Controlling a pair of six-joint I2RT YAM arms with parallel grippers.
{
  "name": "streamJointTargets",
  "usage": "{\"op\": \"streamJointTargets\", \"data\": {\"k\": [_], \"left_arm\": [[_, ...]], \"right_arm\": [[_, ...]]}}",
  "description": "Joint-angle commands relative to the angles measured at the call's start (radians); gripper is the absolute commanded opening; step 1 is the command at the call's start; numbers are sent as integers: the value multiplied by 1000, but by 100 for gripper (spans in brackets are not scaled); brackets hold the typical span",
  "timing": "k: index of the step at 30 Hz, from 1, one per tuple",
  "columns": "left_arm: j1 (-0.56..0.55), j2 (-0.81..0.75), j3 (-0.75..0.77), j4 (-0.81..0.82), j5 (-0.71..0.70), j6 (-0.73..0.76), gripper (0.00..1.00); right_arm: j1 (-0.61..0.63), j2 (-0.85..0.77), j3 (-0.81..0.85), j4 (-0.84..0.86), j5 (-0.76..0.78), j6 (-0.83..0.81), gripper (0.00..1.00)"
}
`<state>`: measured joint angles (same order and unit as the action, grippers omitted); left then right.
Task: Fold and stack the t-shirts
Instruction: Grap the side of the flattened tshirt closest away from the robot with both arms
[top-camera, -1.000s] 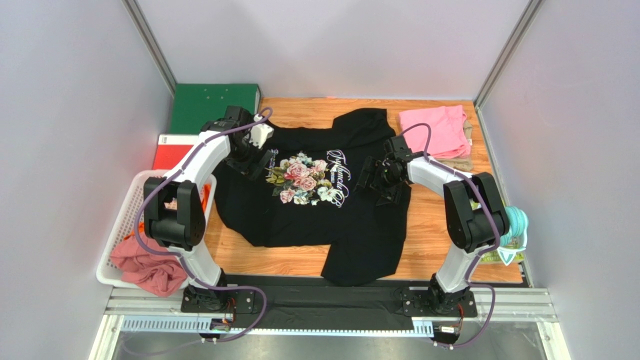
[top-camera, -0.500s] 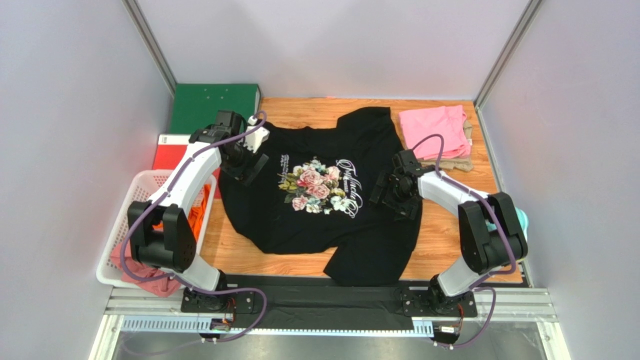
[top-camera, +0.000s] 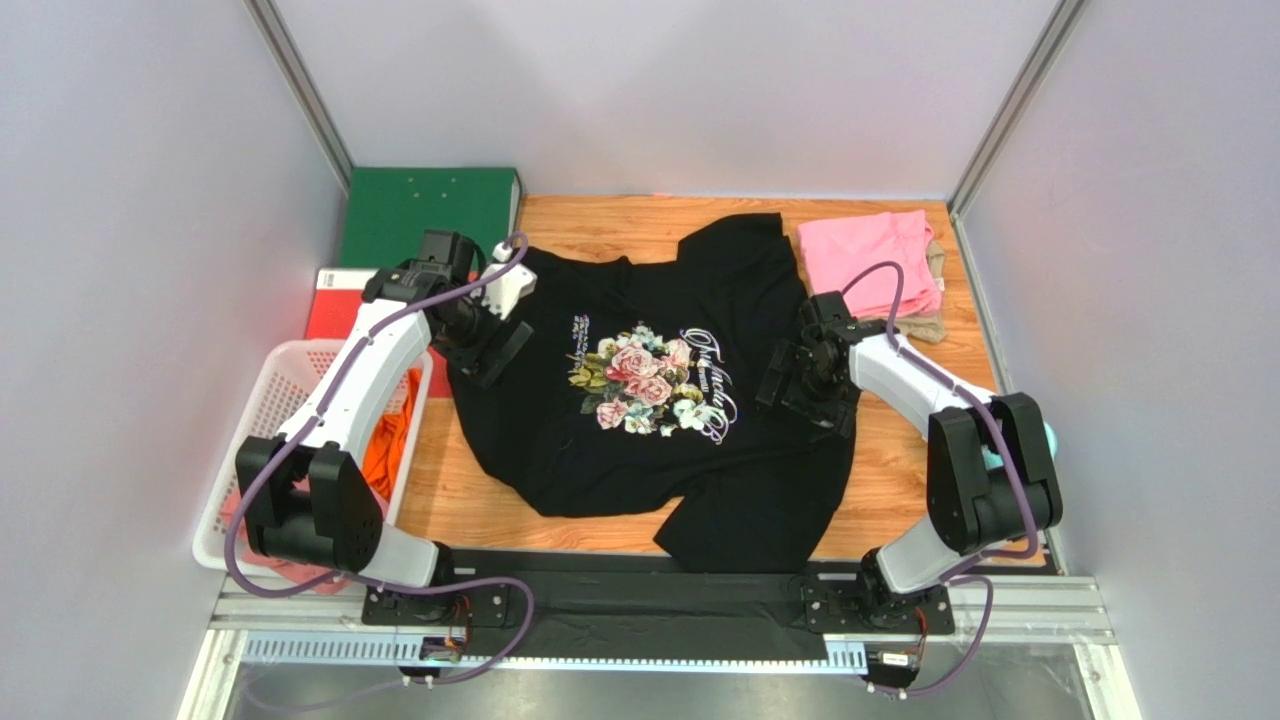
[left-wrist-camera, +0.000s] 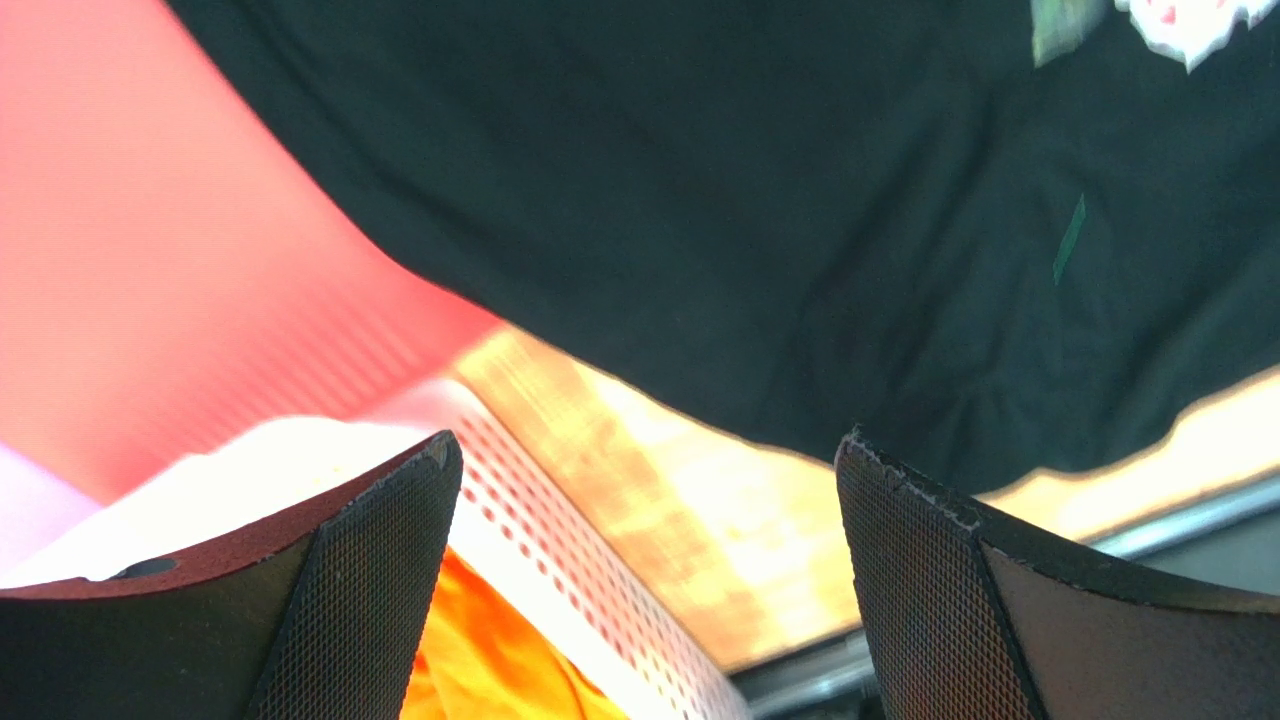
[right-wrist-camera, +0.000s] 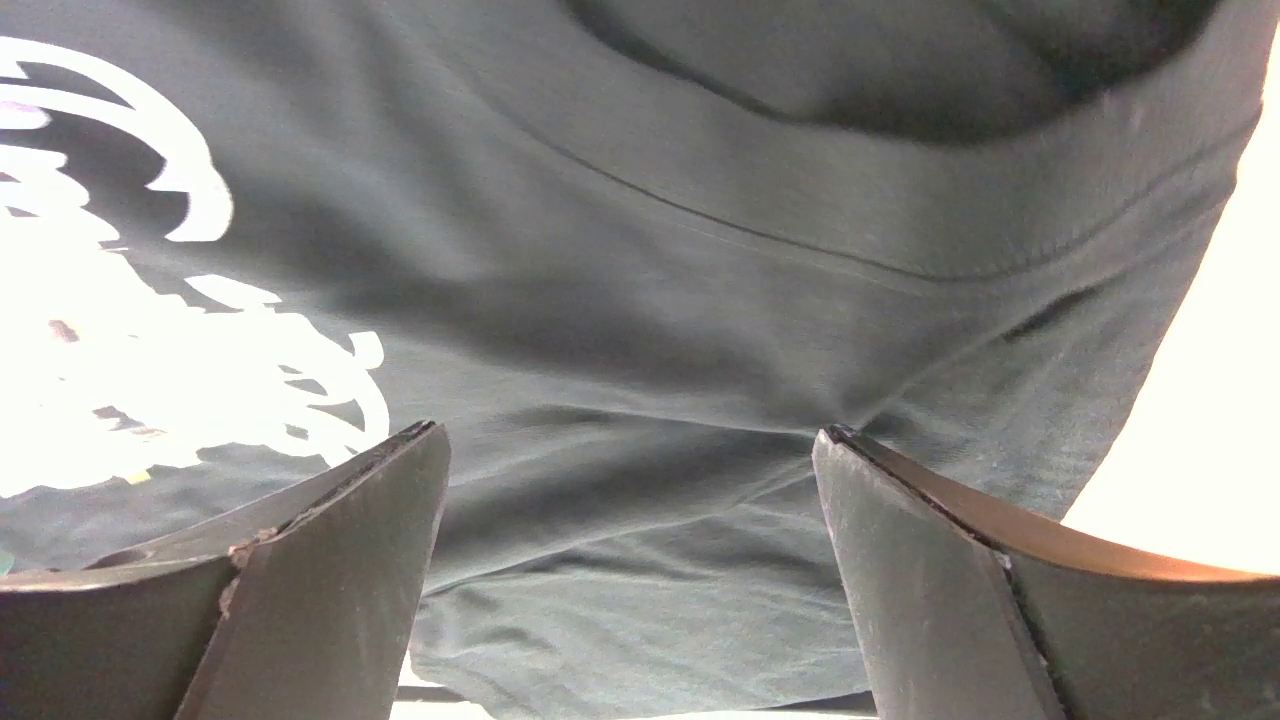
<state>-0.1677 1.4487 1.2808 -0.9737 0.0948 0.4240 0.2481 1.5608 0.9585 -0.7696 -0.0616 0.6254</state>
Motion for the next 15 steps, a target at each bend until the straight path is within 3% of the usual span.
{"op": "streamJointTargets", "data": {"k": [1, 9, 15], "left_arm": [[4, -60, -47, -120, 31, 94, 100], [0, -172, -217, -230, 28, 213, 99], [-26, -166, -281, -215, 22, 184, 99]], "right_arm": [[0, -38, 143, -66, -6, -62, 100], [43, -85, 206, -94, -61, -78, 100], [287, 36, 318, -57, -70, -82, 100]]}}
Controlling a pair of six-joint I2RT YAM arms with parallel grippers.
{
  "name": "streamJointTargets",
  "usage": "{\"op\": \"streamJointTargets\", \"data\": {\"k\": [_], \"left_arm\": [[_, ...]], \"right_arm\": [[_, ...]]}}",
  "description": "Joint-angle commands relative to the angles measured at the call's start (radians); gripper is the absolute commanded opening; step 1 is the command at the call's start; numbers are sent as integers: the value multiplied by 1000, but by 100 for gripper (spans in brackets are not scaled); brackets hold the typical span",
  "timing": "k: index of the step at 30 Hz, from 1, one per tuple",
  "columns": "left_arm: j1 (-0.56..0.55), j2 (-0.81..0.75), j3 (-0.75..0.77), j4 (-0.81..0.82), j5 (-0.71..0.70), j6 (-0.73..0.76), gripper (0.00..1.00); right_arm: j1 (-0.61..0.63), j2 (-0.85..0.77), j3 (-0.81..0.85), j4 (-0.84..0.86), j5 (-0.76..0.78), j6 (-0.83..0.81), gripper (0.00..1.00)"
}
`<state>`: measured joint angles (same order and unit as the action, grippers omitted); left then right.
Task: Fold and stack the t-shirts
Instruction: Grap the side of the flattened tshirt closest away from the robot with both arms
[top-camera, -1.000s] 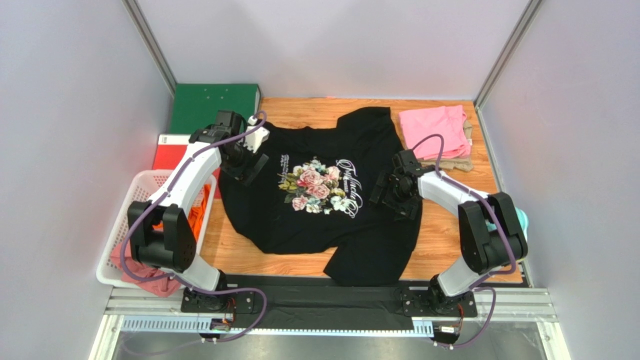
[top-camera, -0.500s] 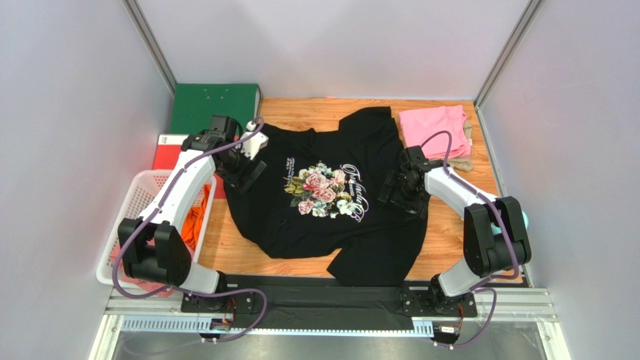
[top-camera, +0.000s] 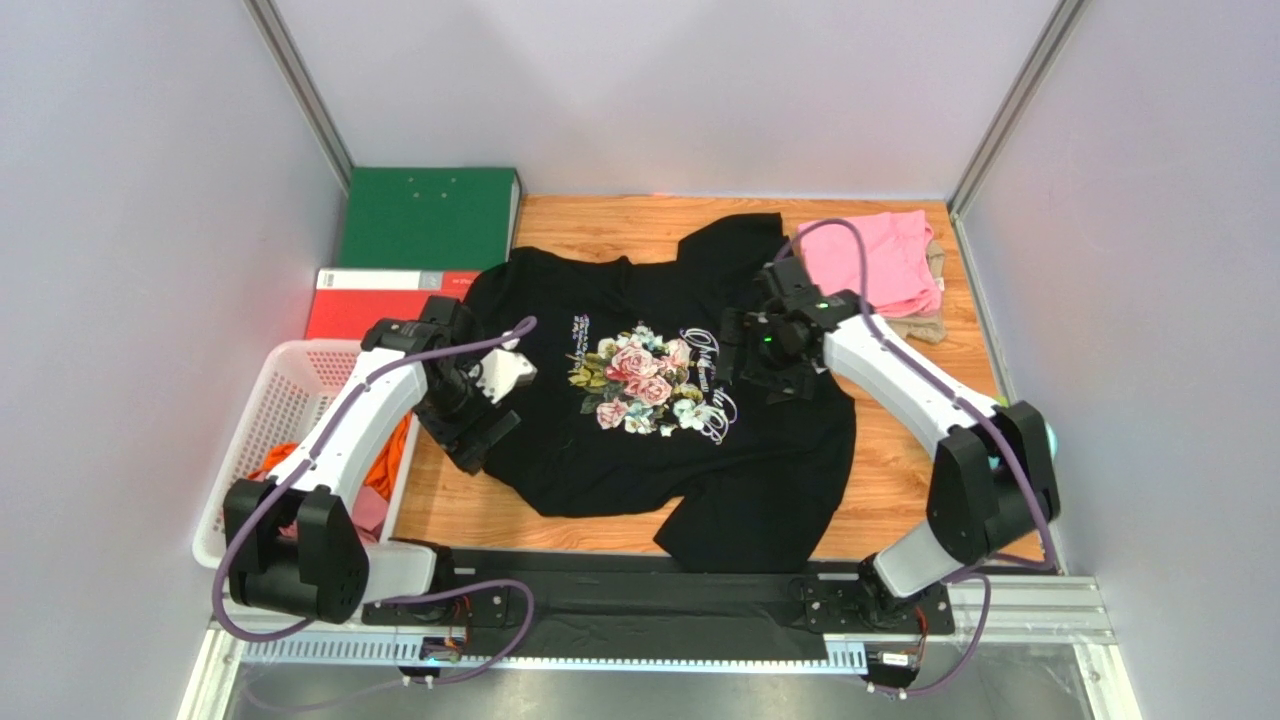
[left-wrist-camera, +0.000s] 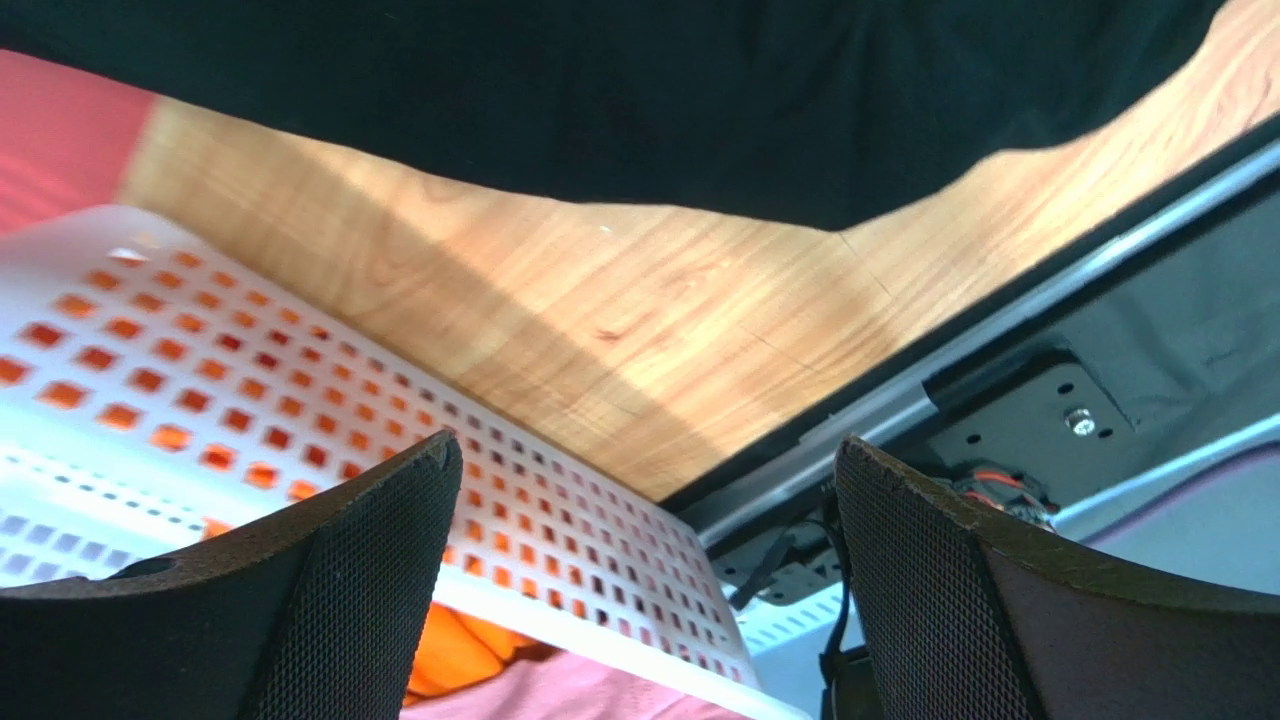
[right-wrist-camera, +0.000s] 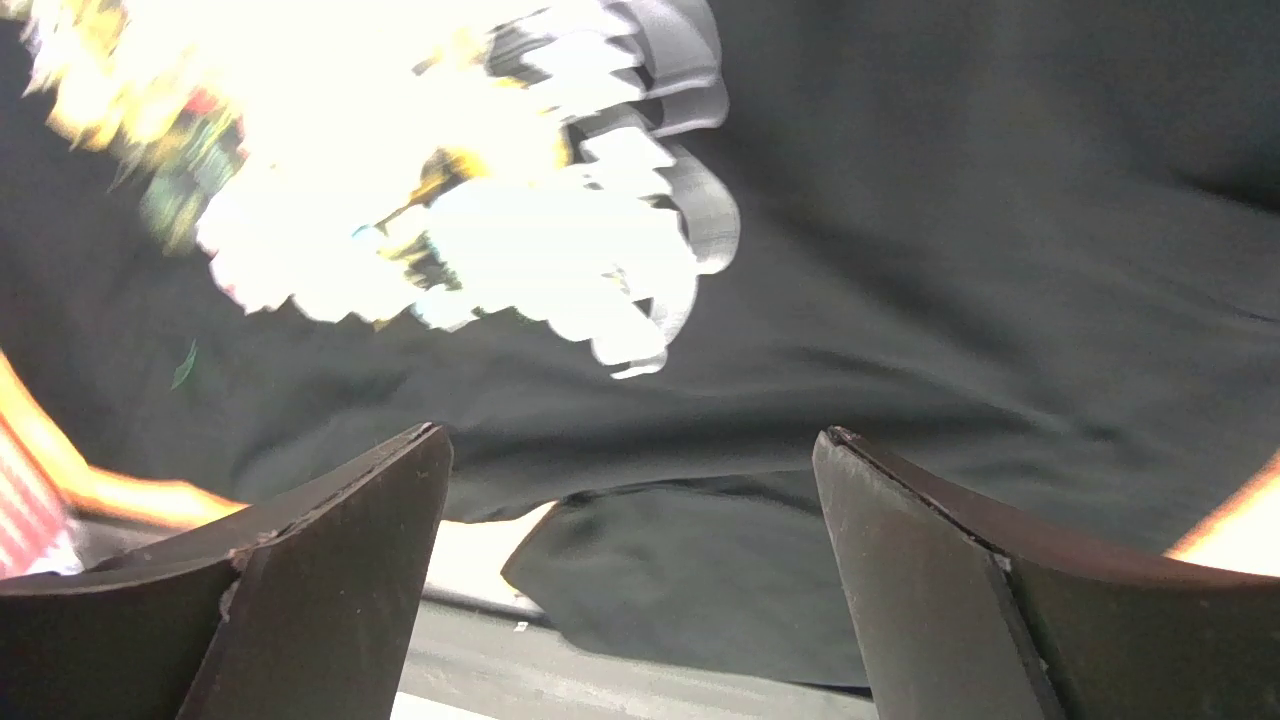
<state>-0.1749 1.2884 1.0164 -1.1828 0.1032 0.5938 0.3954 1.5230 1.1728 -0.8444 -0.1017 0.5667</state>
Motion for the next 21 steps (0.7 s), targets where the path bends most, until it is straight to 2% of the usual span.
{"op": "streamJointTargets", "data": {"k": [1, 5, 8, 16, 21], "left_arm": [[-43, -11, -24, 6, 13, 3, 98], [-129, -38, -94, 170, -11, -45, 98], [-170, 11, -114, 254, -25, -75, 98], [-222, 271, -21, 247, -54, -111, 98], [-222, 348, -19, 261, -34, -103, 96]], "right_arm": [[164, 136, 126, 7, -21, -33, 100], [195, 253, 223, 14, -21, -33, 100], [192, 328, 264, 18, -32, -31, 100], [192, 448, 349, 27, -55, -28, 100], [181, 483, 353, 34, -58, -36, 100]]}}
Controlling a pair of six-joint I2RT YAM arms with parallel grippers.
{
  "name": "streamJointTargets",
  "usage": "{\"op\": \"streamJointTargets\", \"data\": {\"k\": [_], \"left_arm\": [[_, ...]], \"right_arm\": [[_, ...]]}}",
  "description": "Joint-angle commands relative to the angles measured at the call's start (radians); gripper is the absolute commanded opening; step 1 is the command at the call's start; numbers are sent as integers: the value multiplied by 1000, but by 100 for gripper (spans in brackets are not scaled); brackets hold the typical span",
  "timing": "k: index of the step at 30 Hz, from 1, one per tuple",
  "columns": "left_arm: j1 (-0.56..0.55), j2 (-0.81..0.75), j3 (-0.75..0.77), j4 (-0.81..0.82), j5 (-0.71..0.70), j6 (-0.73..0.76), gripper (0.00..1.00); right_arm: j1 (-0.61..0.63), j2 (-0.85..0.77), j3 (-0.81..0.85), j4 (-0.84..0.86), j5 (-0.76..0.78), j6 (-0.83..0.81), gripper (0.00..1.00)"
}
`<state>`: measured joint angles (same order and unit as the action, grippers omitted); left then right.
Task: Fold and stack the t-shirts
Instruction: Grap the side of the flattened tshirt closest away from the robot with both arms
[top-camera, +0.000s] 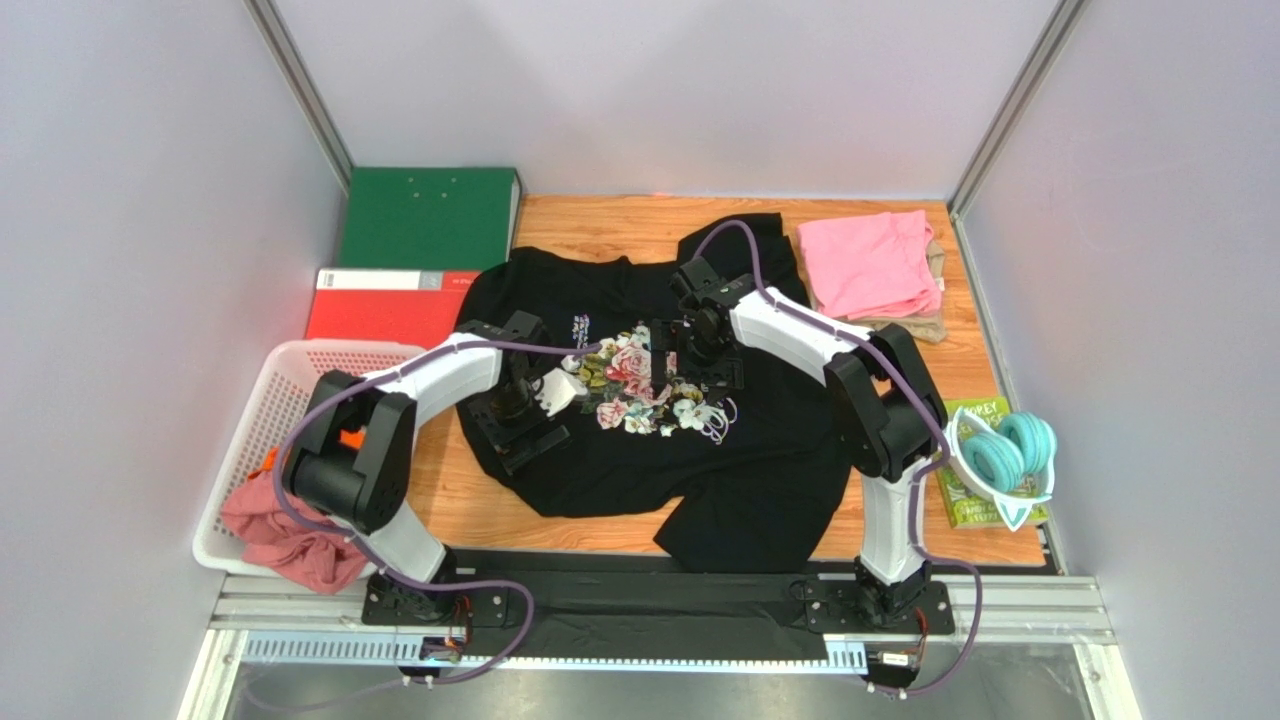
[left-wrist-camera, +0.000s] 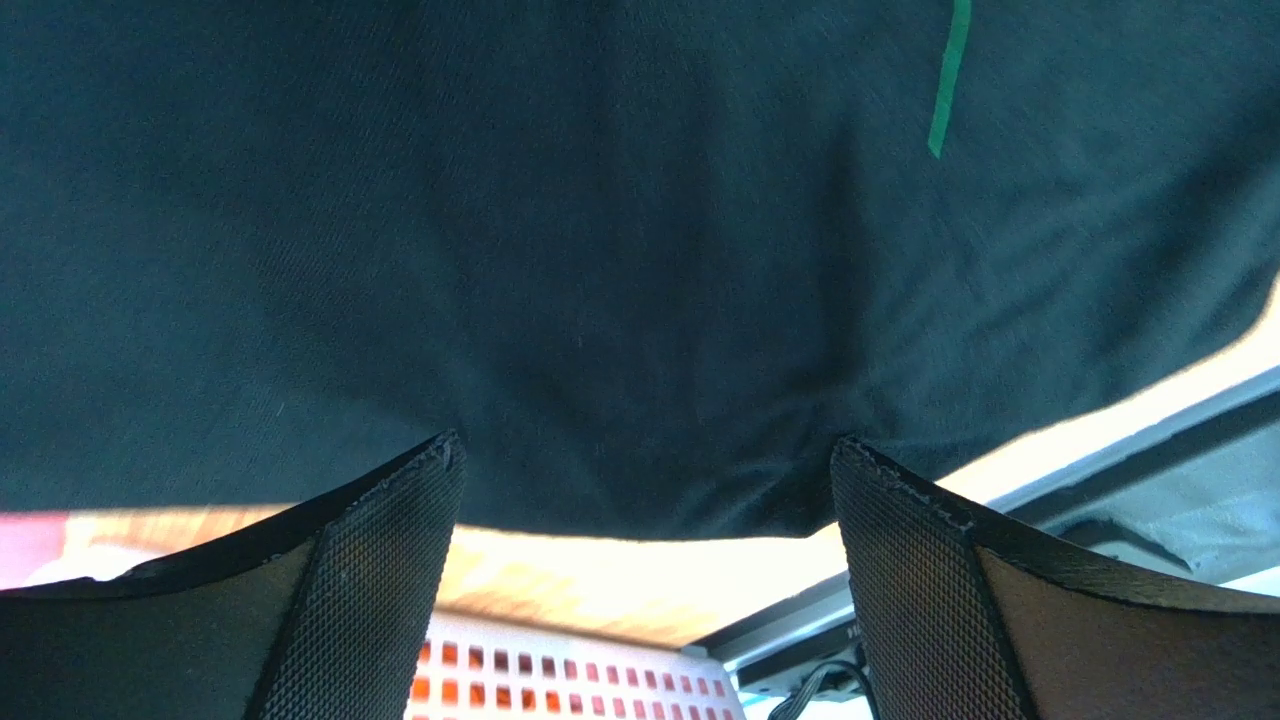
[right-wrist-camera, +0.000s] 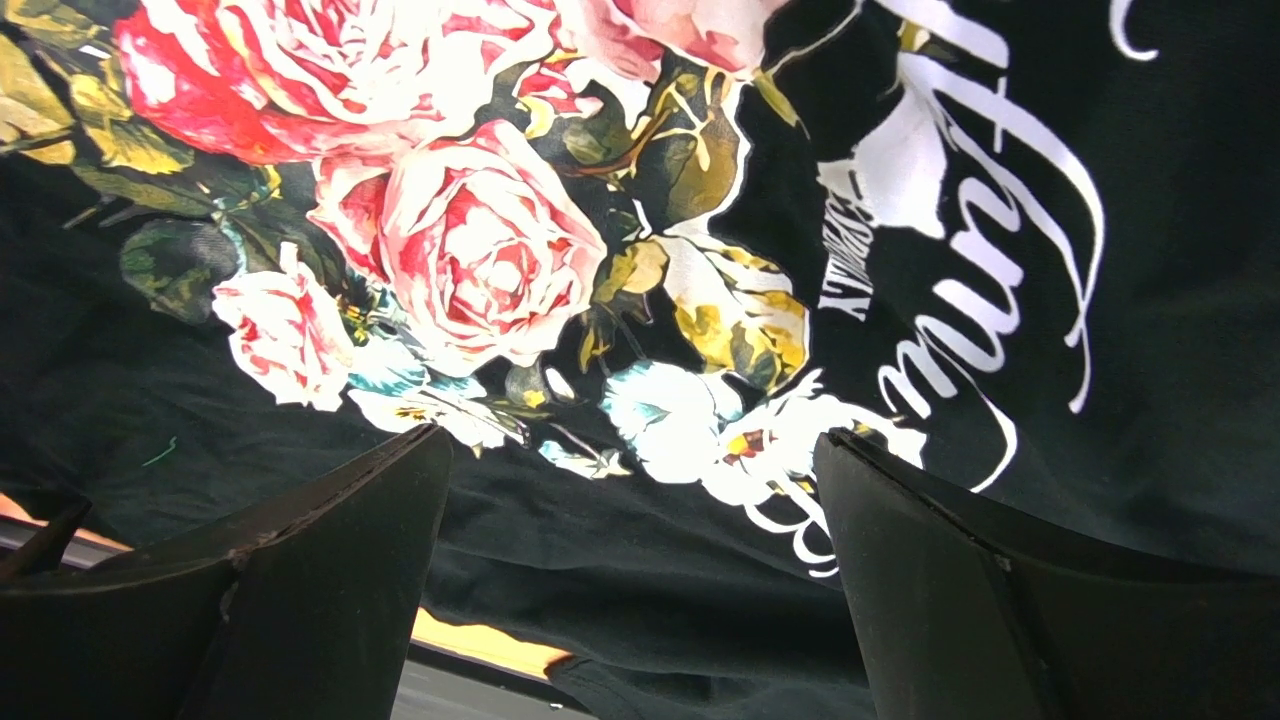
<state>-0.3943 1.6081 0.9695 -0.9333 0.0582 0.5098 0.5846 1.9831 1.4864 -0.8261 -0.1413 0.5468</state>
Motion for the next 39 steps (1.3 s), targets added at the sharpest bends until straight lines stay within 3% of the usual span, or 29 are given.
{"op": "streamJointTargets", "data": {"k": [1, 4, 5, 6, 9, 12, 17, 18, 20, 23, 27, 29, 34, 39], "left_arm": [[-3, 42, 26, 13, 23, -17, 95], [-3, 71, 38, 34, -6, -8, 83], [-3, 82, 58, 40, -20, -7, 72], [-3, 107, 75, 45, -33, -4, 40], [-2, 145, 173, 31, -55, -4, 4], [-2, 159, 297, -2, -55, -11, 0], [-2, 165, 483, -58, -82, -20, 0], [-2, 170, 504, -64, -89, -22, 4], [-2, 176, 560, -65, -112, -27, 15], [-2, 205, 590, -52, -135, -39, 55], [6, 224, 528, -21, -162, -56, 68], [17, 179, 435, 22, -164, -59, 81], [34, -55, 302, -57, -25, -28, 83], [28, -253, 161, -182, -6, 7, 81]], "right_arm": [[-14, 29, 38, 16, -21, -18, 100], [-28, 49, 37, 28, -27, -18, 100], [-31, 52, 35, 33, -33, -18, 100], [-34, 60, 34, 38, -35, -15, 100], [-43, 66, 29, 47, -38, -12, 100], [-51, 68, 9, 59, -35, -11, 100], [-62, 63, -44, 88, -41, -5, 100], [-62, 63, -61, 99, -40, -5, 100], [-66, 62, -80, 108, -41, -5, 100], [-71, 57, -103, 123, -46, 2, 100], [-71, 40, -118, 130, -43, 2, 100], [-71, 28, -126, 130, -35, -2, 100], [-72, 5, -144, 130, -18, -15, 100], [-77, -21, -166, 134, -4, -21, 100]]}}
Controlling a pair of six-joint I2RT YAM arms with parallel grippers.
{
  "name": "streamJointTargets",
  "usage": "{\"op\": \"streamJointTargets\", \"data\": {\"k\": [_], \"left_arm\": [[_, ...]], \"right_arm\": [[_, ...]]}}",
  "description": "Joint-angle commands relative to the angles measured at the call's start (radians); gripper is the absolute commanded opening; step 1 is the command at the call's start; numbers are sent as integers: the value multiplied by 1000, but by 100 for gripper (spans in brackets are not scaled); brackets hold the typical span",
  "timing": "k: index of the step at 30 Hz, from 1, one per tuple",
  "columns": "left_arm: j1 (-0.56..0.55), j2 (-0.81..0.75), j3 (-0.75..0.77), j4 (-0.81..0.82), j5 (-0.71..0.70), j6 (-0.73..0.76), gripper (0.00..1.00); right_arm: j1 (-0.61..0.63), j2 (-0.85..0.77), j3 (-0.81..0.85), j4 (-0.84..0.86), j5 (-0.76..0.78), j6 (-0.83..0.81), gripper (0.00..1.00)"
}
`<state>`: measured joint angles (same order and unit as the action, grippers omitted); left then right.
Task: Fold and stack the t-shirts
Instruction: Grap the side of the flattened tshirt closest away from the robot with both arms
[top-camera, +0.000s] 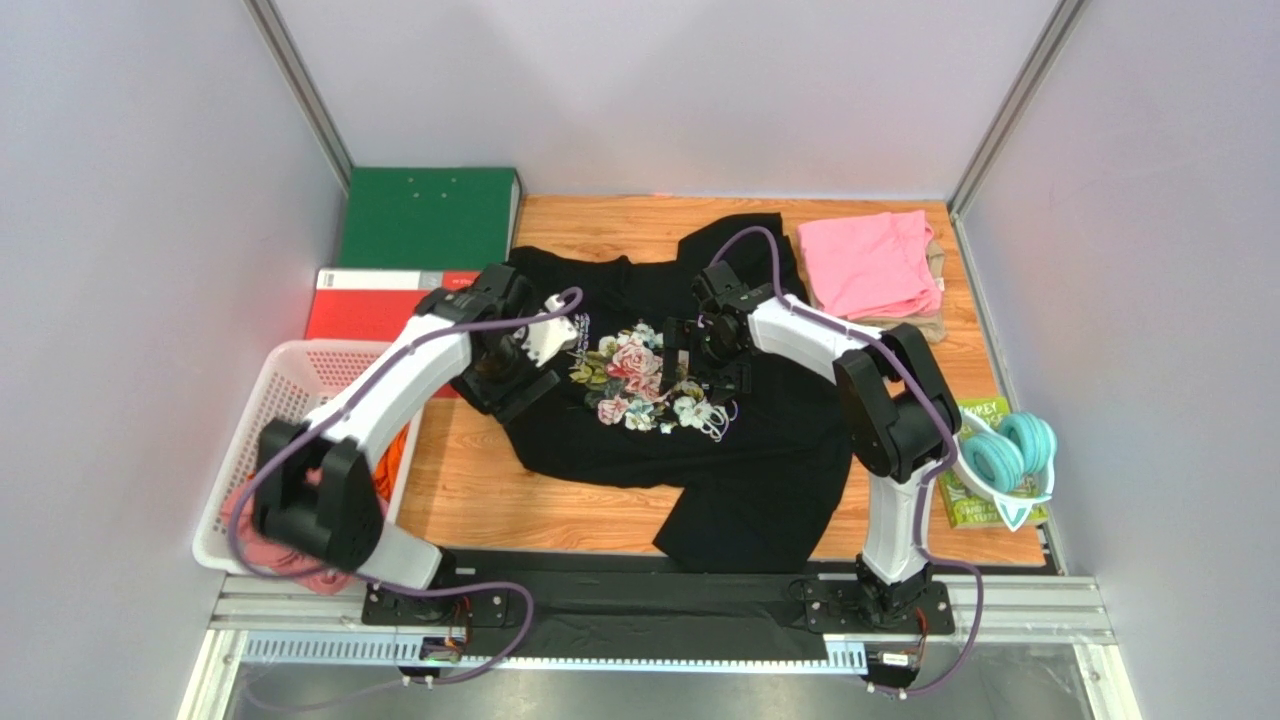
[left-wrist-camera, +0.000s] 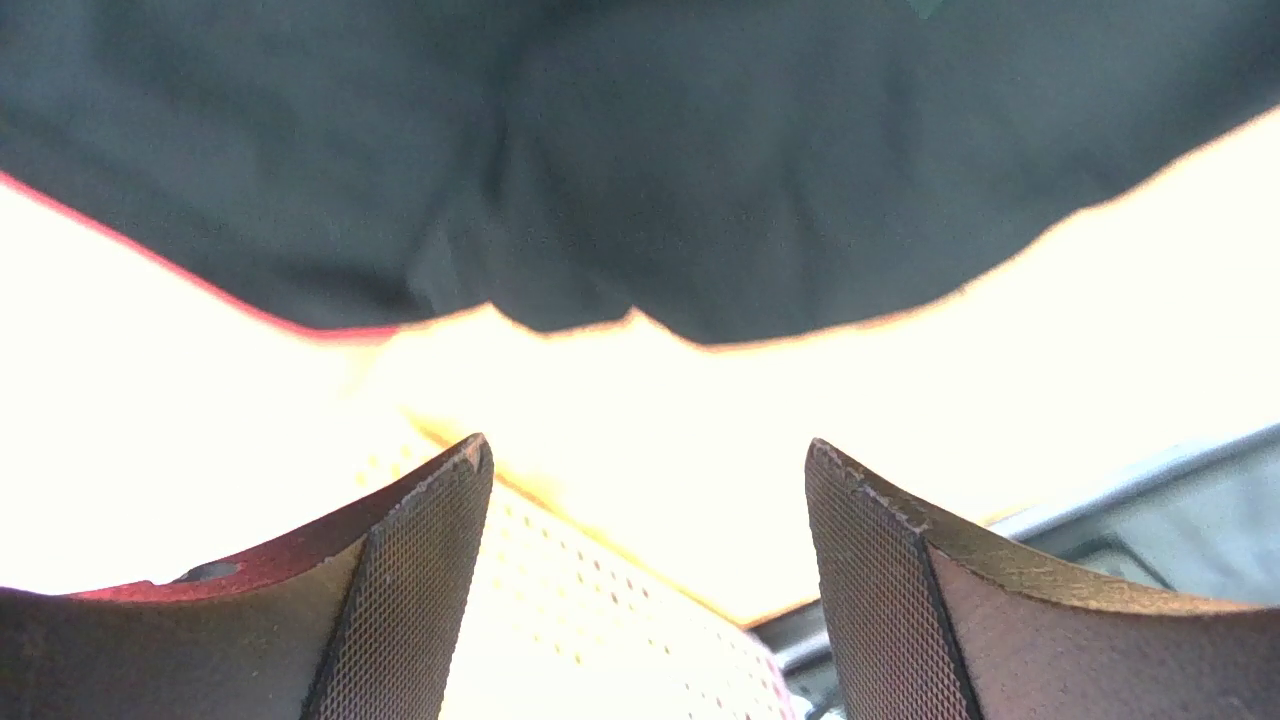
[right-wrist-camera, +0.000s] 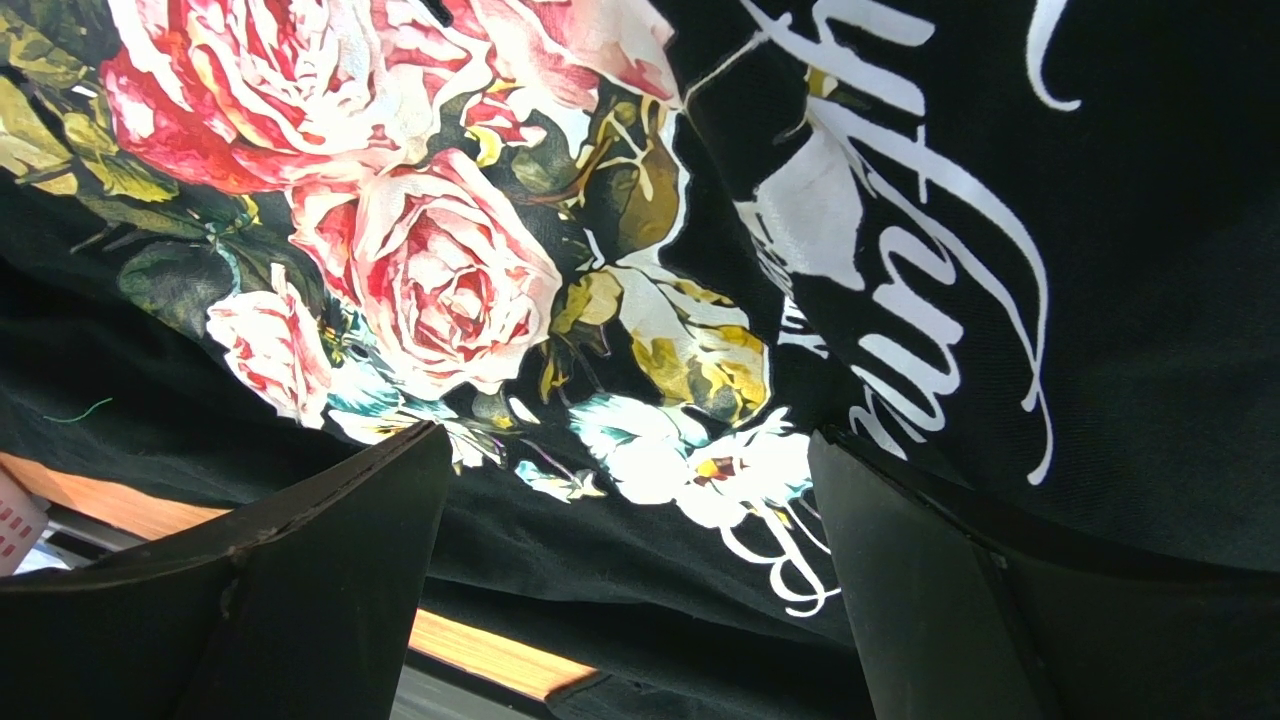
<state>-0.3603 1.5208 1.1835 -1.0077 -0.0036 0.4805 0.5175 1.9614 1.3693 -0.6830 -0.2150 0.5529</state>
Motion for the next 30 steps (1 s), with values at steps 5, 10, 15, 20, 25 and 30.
{"op": "streamJointTargets", "data": {"k": [5, 10, 15, 20, 25, 30], "left_arm": [[-20, -241, -139, -147, 162, 21, 77], [-23, -110, -177, -62, 126, 15, 74], [-29, 16, -162, 15, 99, 14, 74], [-29, 139, -122, 64, 97, -25, 74], [-29, 254, -13, 89, 97, -75, 73], [-29, 292, 126, 75, 109, -109, 49]], "right_arm": [[-13, -19, -59, -7, 72, -25, 100], [-13, -27, -71, -6, 65, -15, 100], [-13, -41, -93, 8, 62, -2, 100], [-13, -33, -90, 22, 52, 4, 100], [-13, -24, -85, 26, 36, 8, 100], [-13, -24, -90, 37, 28, 12, 100]]}}
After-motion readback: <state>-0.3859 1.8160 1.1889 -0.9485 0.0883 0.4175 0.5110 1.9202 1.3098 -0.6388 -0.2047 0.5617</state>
